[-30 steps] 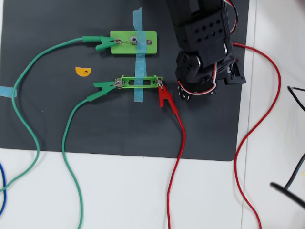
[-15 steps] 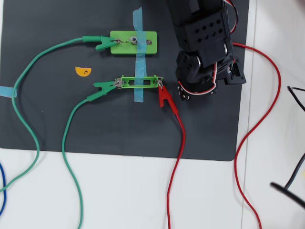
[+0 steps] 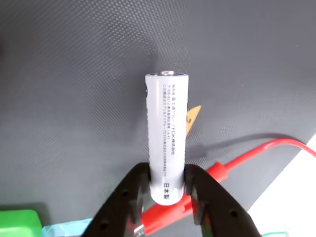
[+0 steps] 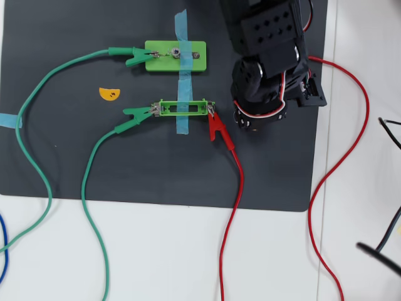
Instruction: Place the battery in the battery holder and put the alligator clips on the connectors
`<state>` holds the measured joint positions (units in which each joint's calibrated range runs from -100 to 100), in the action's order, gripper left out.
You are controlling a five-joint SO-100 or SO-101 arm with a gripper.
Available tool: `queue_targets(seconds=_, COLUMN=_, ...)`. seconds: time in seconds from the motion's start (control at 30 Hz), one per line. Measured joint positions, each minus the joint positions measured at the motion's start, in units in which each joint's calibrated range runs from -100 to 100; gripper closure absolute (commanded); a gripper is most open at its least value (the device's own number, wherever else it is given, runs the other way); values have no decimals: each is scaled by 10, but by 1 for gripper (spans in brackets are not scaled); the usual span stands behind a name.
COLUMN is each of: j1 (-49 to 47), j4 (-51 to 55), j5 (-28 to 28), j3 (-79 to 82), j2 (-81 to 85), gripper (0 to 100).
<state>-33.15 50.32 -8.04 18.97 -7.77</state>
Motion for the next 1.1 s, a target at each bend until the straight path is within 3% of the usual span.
queue_targets(seconds=0.4, j1=8, j4=0, j5=1, j3=74, j2=159, gripper=99)
queue_targets(seconds=0.77, j1=148, j4=-12, j5=33, j3=158, j2=286, gripper=99)
queue_targets(seconds=1.1, j1=197, j4=-91, j5=64, j3=274, j2=364, gripper=99)
